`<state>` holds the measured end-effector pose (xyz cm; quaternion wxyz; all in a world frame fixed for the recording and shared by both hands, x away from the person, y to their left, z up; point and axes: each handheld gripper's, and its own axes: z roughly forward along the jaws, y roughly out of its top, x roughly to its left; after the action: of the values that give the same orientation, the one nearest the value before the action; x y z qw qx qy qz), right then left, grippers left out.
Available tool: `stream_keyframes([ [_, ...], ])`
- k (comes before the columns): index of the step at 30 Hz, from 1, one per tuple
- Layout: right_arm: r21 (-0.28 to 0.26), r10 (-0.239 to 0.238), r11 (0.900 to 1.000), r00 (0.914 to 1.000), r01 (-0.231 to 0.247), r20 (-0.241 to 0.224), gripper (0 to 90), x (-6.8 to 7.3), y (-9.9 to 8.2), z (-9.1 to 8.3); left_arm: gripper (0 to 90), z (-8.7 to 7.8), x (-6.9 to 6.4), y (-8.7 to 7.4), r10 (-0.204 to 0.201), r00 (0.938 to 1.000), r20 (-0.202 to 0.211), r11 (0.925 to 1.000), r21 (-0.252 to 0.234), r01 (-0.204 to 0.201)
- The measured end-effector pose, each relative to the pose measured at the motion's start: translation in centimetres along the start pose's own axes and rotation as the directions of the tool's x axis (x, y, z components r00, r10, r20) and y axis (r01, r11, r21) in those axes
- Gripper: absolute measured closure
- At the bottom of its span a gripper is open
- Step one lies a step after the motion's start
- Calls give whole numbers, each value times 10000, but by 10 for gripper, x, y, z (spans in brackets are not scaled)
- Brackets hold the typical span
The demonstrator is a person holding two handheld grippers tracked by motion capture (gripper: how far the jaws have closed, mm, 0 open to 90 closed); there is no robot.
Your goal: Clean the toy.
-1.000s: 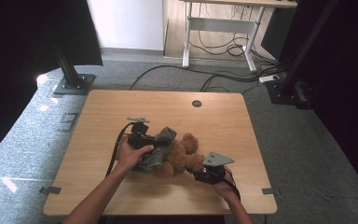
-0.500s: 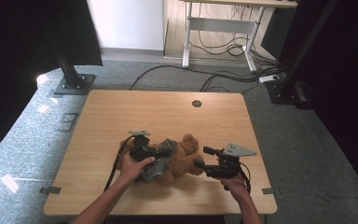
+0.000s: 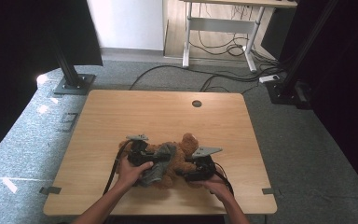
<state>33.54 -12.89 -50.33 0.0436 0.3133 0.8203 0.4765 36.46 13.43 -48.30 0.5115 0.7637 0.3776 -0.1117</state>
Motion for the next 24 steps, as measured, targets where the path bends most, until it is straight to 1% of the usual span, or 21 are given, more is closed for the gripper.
stream_keyframes([
  [2,126,0,9999,10000,0,-17,377,1,-5,6,775,0,1,-1,34,10000,30,10000,14,-34],
  [4,260,-145,9996,9998,149,-120,485,1,-9,10,775,0,1,-3,69,9999,73,10000,29,-69],
  [6,396,-287,9988,9995,292,-133,557,2,-11,11,774,1,1,-4,89,9999,130,10000,0,-89],
  [7,432,-303,9986,9994,309,-139,586,1,-11,11,774,0,1,-5,109,9998,134,9999,-22,-109],
  [9,456,-417,9981,9991,422,-103,614,1,-12,11,775,2,0,-9,154,9998,91,9997,-192,-152],
  [11,472,-681,9966,9977,677,60,628,2,-13,10,776,5,-1,-13,190,9998,-39,9989,-417,-192],
  [13,465,-832,9955,9964,824,162,635,2,-15,9,777,7,-3,-14,269,9995,-147,9983,-517,-276],
  [15,502,-1015,9938,9942,997,353,642,1,-15,6,777,11,-4,-13,247,9996,-148,9976,-638,-256],
  [16,527,-1180,9919,9917,1154,507,643,0,-15,4,777,14,-5,-12,264,9996,-140,9973,-676,-273],
  [17,539,-1246,9912,9900,1211,665,646,-2,-15,2,777,18,-5,-11,263,9996,-144,9971,-711,-272],
  [19,490,-1251,9915,9878,1209,929,647,-7,-16,-2,776,24,-5,-4,270,9996,-70,9973,-683,-274],
  [22,418,-1201,9923,9868,1162,1085,650,-14,-16,-6,776,28,-5,2,263,9996,-32,9975,-661,-264],
  [24,386,-1203,9924,9858,1165,1176,651,-17,-17,-8,776,28,-7,5,409,9989,-235,9970,-650,-424],
])
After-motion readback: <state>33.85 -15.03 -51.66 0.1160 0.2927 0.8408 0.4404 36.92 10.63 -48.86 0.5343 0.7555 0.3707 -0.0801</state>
